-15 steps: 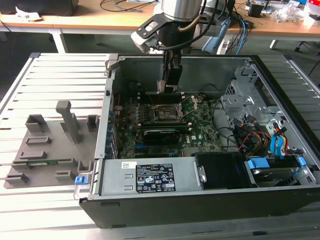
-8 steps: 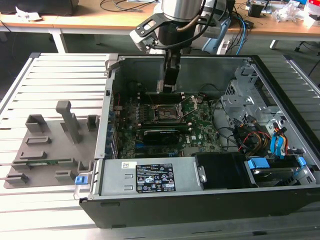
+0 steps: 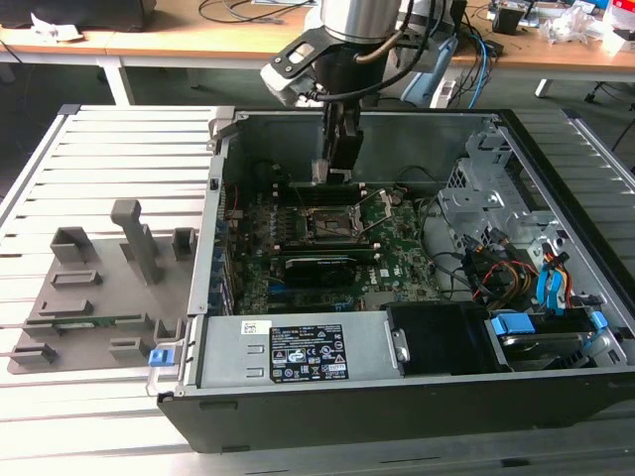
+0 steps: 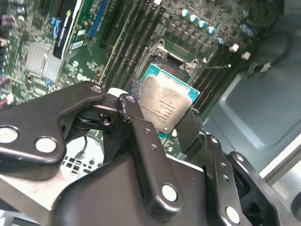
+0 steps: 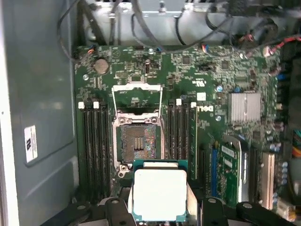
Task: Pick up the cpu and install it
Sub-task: 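Place the cpu into insertion slot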
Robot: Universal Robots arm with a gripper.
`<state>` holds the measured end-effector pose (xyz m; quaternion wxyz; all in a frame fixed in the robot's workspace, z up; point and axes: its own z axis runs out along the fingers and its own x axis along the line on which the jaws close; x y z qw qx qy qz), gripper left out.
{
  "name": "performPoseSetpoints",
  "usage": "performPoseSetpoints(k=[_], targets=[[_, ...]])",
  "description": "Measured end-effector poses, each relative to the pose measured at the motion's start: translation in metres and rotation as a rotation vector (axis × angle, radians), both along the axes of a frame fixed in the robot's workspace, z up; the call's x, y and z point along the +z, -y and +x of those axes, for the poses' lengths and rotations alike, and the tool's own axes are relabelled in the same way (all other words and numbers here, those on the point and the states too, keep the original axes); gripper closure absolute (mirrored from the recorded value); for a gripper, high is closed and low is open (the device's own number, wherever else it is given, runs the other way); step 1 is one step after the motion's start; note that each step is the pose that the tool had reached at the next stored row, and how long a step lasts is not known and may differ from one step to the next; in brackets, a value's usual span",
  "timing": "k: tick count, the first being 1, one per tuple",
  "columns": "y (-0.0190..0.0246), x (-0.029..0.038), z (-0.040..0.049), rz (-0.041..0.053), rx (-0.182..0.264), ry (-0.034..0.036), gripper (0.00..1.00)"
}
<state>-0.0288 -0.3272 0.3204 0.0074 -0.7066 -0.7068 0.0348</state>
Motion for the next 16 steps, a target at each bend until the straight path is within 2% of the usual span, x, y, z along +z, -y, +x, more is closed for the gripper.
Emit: performPoseSetpoints(k=[3, 8, 16], targets=[[0.0, -0.0002, 0.0, 0.0001, 0.111, 0.0, 0.46], [0.0, -0.0015, 0.0, 0.0, 0.112, 0.0, 0.46], [0.0, -0.0116, 0.0005, 0.0, 0.112, -0.0004, 0.46]])
